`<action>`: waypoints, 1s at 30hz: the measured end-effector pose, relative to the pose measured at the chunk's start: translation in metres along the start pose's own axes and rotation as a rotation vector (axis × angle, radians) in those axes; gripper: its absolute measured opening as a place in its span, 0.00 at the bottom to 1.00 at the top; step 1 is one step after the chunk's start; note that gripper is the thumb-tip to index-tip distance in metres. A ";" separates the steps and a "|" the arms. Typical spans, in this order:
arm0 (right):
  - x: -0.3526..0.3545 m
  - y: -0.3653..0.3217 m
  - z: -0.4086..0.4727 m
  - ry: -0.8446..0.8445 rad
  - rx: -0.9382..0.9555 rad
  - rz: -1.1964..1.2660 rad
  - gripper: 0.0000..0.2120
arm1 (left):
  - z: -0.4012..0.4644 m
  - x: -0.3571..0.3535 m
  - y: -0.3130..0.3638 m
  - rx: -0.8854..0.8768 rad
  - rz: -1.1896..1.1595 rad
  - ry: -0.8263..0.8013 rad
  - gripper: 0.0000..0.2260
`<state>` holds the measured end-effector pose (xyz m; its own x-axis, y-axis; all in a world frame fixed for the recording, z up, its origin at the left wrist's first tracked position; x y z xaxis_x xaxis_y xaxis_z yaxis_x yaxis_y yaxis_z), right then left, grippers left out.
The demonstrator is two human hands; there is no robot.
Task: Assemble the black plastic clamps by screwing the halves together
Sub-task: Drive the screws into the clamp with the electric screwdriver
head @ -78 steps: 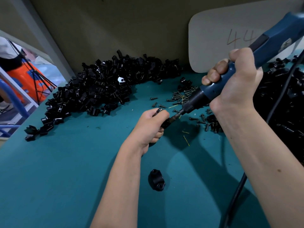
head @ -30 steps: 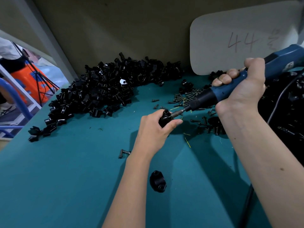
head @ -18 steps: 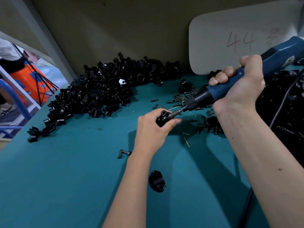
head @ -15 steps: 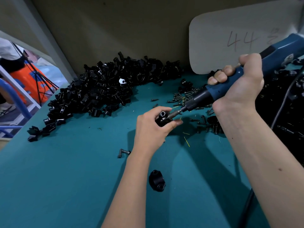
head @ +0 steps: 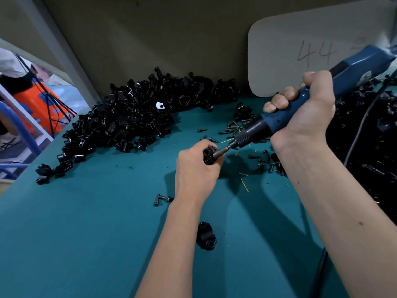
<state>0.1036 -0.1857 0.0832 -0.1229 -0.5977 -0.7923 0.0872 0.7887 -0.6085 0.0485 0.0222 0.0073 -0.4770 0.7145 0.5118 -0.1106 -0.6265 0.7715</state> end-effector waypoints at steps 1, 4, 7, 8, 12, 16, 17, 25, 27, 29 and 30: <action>0.002 0.001 0.000 0.014 -0.008 -0.009 0.08 | 0.000 0.000 -0.001 0.011 0.011 -0.001 0.05; 0.006 0.001 0.002 0.050 -0.008 -0.055 0.08 | 0.000 -0.001 -0.002 0.037 0.044 -0.003 0.06; 0.010 0.002 0.003 0.079 -0.011 -0.092 0.07 | -0.001 0.002 -0.001 0.052 0.090 0.015 0.08; 0.010 0.002 0.003 0.082 -0.007 -0.090 0.06 | -0.001 0.002 0.000 0.054 0.104 0.019 0.09; 0.008 0.001 0.000 0.069 0.020 -0.076 0.06 | -0.001 0.004 0.005 0.042 0.161 0.019 0.11; 0.004 0.001 -0.004 0.056 0.007 -0.066 0.08 | -0.003 0.002 0.007 0.042 0.152 -0.004 0.12; 0.003 0.000 -0.005 0.057 0.012 -0.068 0.08 | -0.003 0.001 0.007 0.039 0.142 -0.006 0.12; 0.000 0.001 -0.011 0.050 -0.006 -0.057 0.09 | -0.004 0.004 0.006 0.056 0.191 0.024 0.16; 0.000 0.002 -0.010 0.041 -0.003 -0.043 0.10 | -0.004 0.004 0.008 0.049 0.232 0.031 0.16; -0.002 0.000 -0.009 0.027 0.035 -0.035 0.09 | -0.004 0.004 0.009 0.040 0.279 0.027 0.18; -0.003 -0.003 -0.009 0.016 0.073 -0.028 0.08 | -0.004 0.003 0.010 0.028 0.285 0.022 0.18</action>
<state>0.0952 -0.1849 0.0880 -0.1421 -0.6161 -0.7747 0.1556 0.7590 -0.6322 0.0419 0.0171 0.0151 -0.5043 0.5040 0.7012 0.0547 -0.7918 0.6084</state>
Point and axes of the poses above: each hand's wrist, its own z-axis towards the middle knuckle, its own x-axis out of the back of the hand, y = z × x, the point moved 9 cm from there along z, towards the middle knuckle, and after that the axes turned 2 degrees about -x, right-handed, at the moved point
